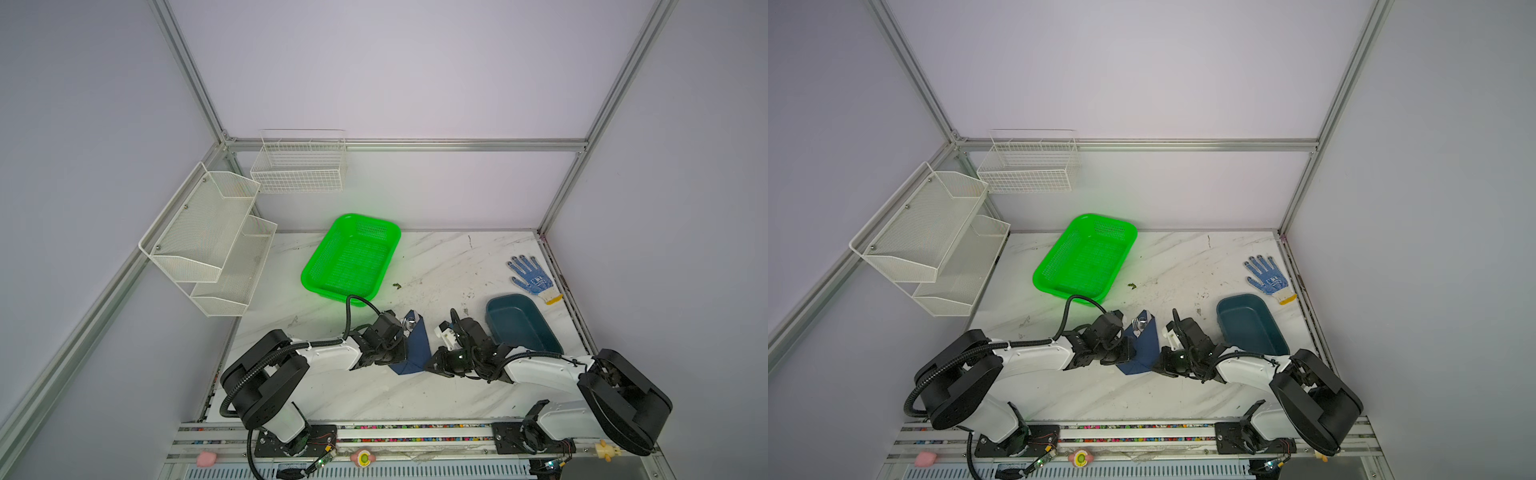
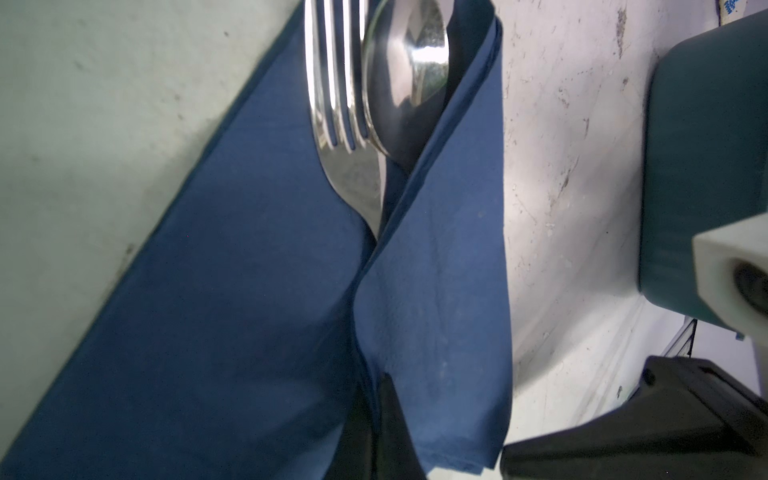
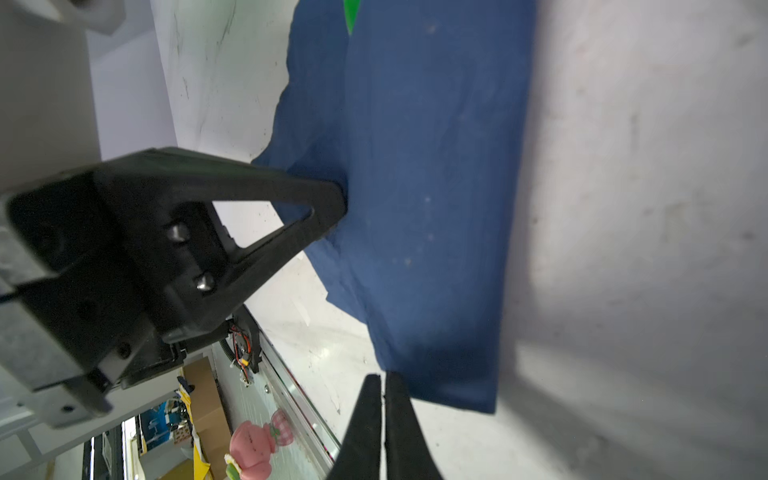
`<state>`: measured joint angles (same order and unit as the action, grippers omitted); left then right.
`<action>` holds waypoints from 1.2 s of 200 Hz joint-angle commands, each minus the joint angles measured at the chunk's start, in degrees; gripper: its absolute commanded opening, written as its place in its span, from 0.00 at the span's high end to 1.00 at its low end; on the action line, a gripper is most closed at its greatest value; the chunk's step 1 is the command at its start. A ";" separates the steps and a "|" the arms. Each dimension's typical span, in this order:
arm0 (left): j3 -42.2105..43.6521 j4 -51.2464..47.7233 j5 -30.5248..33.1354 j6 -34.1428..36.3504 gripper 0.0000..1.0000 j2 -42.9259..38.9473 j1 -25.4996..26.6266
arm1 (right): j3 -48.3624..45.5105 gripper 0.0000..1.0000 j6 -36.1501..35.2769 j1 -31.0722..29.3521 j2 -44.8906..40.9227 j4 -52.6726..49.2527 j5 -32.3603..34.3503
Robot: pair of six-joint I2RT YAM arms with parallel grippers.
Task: Place the utensils on the paper napkin and roll it up
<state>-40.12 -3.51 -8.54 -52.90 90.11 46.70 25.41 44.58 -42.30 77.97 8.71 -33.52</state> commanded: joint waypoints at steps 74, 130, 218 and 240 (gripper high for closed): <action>-0.01 0.43 0.80 0.79 0.98 -0.41 0.68 | -0.51 0.89 -1.53 -0.67 3.52 -0.06 2.36; -0.71 0.04 0.98 0.96 0.98 -0.19 0.61 | 3.52 0.87 -1.16 -0.59 -4.87 -4.43 5.25; -0.68 -0.07 1.33 1.23 0.96 -0.42 0.61 | 5.88 0.88 0.49 -1.09 3.63 -0.06 3.51; -0.66 -0.12 1.50 1.09 0.96 -0.59 0.64 | 7.17 0.89 0.85 -1.89 5.46 0.97 3.14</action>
<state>-40.12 -3.99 -8.05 -52.88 90.11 47.07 30.28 44.93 -43.16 82.08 7.31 -29.43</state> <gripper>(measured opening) 0.048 0.117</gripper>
